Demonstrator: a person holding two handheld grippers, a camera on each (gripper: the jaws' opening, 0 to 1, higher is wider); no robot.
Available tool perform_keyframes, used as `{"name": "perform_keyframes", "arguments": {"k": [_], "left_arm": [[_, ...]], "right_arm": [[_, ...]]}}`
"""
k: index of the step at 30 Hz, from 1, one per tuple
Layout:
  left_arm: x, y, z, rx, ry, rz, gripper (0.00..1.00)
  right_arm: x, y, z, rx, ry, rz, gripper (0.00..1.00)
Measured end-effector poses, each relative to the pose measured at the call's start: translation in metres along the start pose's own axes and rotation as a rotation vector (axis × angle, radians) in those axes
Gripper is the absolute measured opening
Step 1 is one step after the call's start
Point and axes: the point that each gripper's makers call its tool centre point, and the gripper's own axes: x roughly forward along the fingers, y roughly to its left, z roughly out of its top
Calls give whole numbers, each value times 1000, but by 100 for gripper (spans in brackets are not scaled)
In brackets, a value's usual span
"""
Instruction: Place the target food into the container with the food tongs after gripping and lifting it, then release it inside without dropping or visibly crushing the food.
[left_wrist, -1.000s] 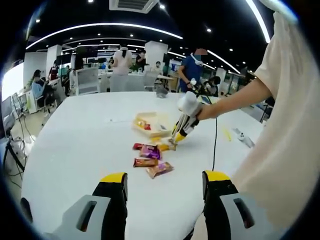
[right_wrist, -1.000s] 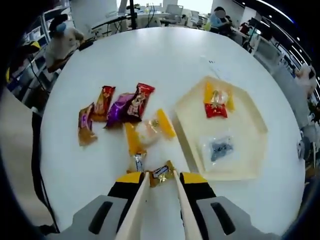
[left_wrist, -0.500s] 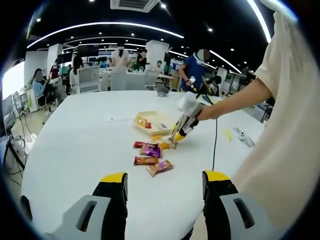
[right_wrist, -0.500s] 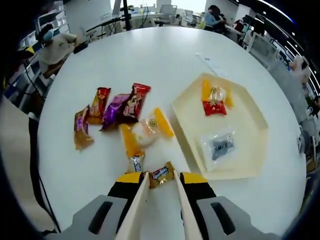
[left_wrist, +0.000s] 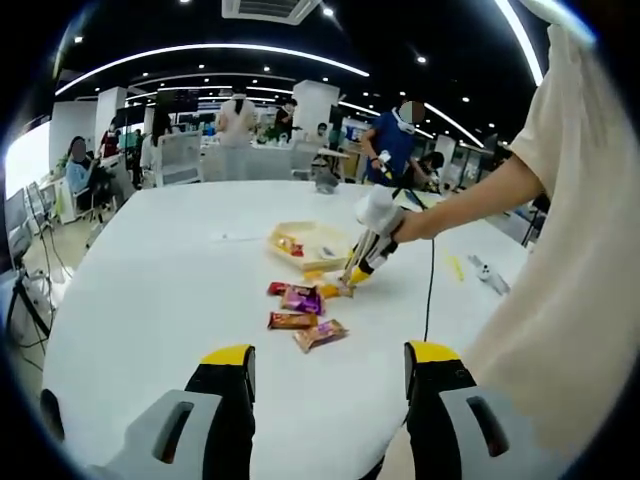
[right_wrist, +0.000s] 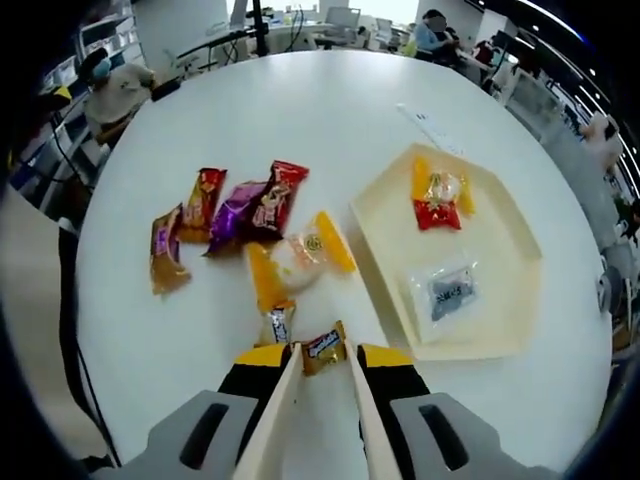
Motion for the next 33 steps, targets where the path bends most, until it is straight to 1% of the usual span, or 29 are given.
{"name": "perform_keyframes", "arguments": {"k": [5,16,25,31,33], "left_arm": [[0,0,0,-2,-1,0,60],[-2,1,-1,-3,-3,4,60],[-2,0,2,1,-11,2,60],[-1,-1,4,5,-17,-3,60],[-1,-1,5,8,-20,-4,60]], "right_arm": [[1,-1,0,-7,3,8,24],[0,-1,-2,10,-7,0,23],[-6,-1,-1,12,-11,-6,22],[-14,-4,4,19,-29,-20,22],[-18,-9,6,18,-44,-31,22]]}}
